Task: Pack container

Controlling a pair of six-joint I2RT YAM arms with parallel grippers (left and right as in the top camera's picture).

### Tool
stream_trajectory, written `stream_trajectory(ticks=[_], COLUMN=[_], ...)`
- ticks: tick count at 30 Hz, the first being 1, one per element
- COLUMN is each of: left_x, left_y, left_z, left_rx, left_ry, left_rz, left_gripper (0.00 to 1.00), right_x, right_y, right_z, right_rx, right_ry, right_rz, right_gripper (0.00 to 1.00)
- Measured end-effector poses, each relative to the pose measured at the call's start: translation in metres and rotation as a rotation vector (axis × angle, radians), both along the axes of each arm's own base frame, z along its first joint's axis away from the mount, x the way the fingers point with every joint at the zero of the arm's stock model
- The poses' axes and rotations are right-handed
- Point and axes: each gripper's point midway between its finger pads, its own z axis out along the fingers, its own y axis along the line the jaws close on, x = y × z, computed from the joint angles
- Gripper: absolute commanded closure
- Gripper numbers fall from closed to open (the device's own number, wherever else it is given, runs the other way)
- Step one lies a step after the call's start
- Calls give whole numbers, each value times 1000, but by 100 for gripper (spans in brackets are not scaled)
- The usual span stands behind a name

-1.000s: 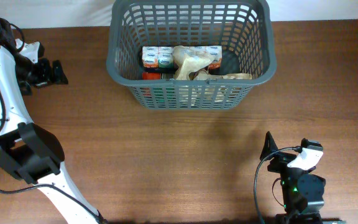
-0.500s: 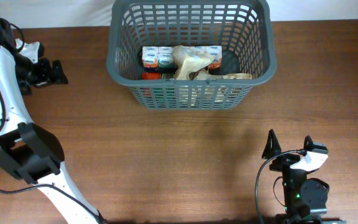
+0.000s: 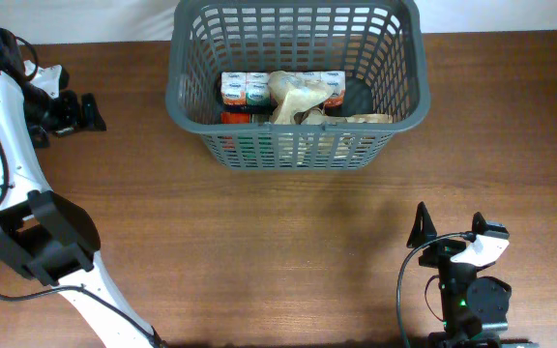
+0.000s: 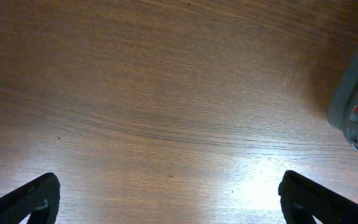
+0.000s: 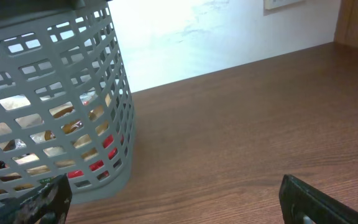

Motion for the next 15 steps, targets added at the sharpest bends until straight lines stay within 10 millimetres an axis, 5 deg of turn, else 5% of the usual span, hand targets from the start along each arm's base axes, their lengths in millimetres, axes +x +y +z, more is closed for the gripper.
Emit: stream_trajectory(ticks=[11,15], left_x=[1,-2], left_y=[0,-4], left_z=[1,19], left_rx=[2,19], left_ry=[-6,-44], left_rz=[0,-8], left_gripper=[1,1], right_x=[0,0], right_y=[0,0], right_z=[0,0], right_rx=[0,-1], right_ry=[0,1], right_rz=[0,0], right_gripper=[1,1])
